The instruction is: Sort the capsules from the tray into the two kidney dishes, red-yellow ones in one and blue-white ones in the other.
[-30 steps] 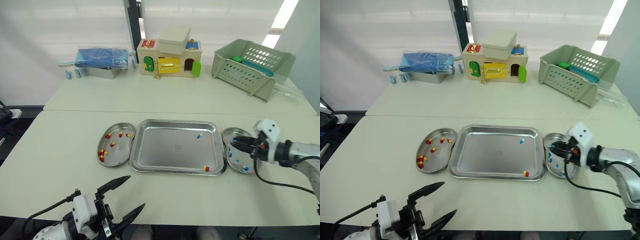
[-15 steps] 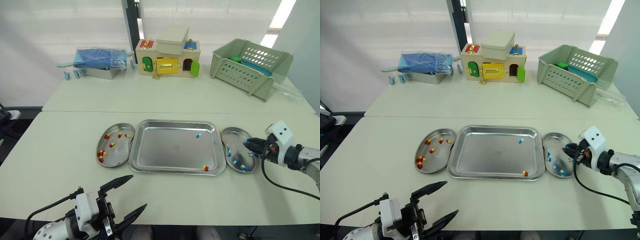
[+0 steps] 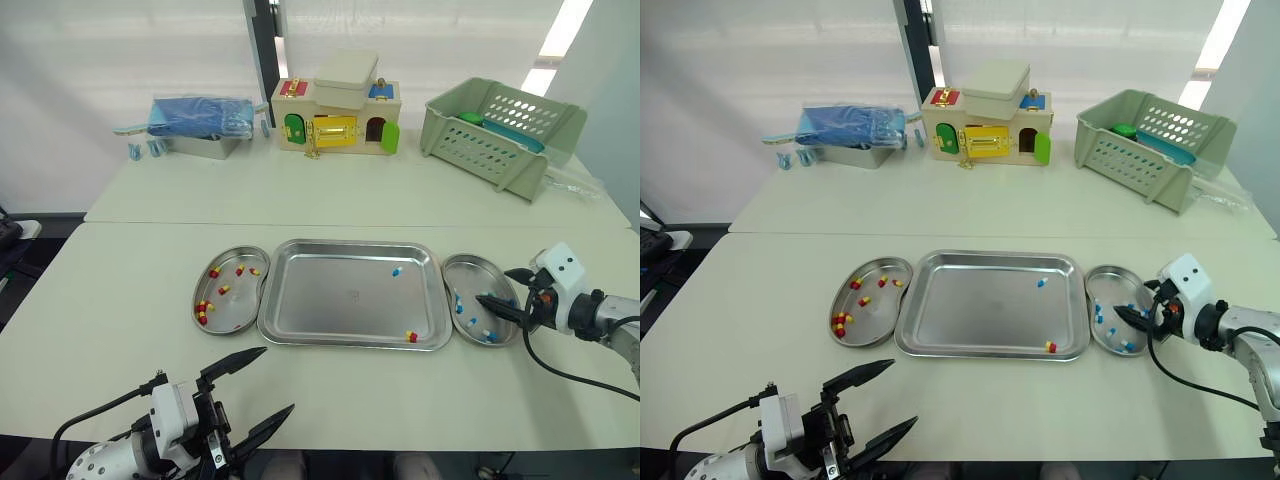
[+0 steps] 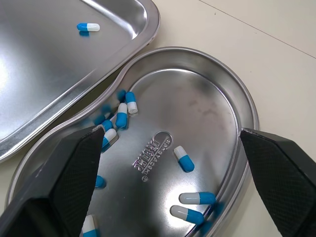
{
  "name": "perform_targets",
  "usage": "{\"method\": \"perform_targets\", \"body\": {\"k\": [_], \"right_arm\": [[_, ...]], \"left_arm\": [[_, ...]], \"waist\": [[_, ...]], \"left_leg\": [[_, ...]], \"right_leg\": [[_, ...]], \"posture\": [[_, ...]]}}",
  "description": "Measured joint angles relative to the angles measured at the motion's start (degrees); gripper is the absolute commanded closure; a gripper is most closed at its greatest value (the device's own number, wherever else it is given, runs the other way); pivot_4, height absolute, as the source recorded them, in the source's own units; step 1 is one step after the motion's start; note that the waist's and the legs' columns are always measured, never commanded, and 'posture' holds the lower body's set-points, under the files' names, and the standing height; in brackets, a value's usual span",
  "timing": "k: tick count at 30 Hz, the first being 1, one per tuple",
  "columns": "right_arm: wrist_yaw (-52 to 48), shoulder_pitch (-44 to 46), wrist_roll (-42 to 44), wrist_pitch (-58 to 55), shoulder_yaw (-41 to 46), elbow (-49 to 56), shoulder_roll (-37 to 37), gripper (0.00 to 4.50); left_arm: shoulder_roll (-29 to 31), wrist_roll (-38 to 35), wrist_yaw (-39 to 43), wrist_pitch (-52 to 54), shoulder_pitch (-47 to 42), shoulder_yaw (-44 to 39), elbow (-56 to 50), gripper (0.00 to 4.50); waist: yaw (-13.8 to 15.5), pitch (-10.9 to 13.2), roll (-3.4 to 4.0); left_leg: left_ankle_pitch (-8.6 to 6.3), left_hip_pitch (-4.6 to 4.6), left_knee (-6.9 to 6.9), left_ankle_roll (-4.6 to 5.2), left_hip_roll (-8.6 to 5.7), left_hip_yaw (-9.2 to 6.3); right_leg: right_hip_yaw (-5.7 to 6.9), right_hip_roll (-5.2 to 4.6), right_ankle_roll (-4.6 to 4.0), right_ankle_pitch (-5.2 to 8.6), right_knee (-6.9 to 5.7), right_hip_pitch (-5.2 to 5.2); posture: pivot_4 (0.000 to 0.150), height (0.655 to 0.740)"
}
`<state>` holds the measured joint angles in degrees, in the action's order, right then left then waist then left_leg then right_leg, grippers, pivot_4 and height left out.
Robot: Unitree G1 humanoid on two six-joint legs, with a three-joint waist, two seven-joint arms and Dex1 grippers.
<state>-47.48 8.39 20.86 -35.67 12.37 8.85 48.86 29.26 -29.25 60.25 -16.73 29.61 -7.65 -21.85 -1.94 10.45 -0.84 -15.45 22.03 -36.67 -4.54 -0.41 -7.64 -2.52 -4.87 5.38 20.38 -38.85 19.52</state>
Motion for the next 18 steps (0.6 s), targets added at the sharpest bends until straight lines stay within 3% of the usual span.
{"method": "perform_targets", "body": {"k": [9, 14, 18], "right_arm": [[-9.18, -6.09, 6.31, 7.44, 9.25, -1.18, 0.24, 0.07], [-16.25, -10.6, 7.33, 12.55, 14.33, -7.88, 3.09, 0.07], [-20.76, -14.22, 5.97, 17.69, 16.23, -13.91, 6.12, 0.07]], "left_arm": [[-0.23, 0.01, -3.77, 1.11, -1.49, -1.93, 0.02, 0.0], [0.69, 0.01, -7.37, 3.36, -2.52, -7.11, 1.86, 0.0], [4.82, -1.62, -10.76, 8.82, -2.18, -16.45, 4.25, 0.0]], "waist": [[0.22, 0.01, -0.02], [0.08, 0.01, -0.02], [-0.05, 0.01, -0.02]], "left_leg": [[0.0, -0.05, 0.0, 0.0, -0.01, -0.03], [0.0, -0.16, 0.0, 0.01, 0.0, -0.02], [-0.01, -0.17, 0.0, 0.01, 0.01, -0.01]], "right_leg": [[0.05, -0.01, 0.0, 0.0, 0.07, -0.14], [0.05, 0.0, 0.0, 0.0, 0.06, -0.2], [0.03, 0.0, 0.0, 0.0, 0.06, -0.2]], "posture": [[0.15, 0.74], [0.15, 0.74], [0.15, 0.74]]}}
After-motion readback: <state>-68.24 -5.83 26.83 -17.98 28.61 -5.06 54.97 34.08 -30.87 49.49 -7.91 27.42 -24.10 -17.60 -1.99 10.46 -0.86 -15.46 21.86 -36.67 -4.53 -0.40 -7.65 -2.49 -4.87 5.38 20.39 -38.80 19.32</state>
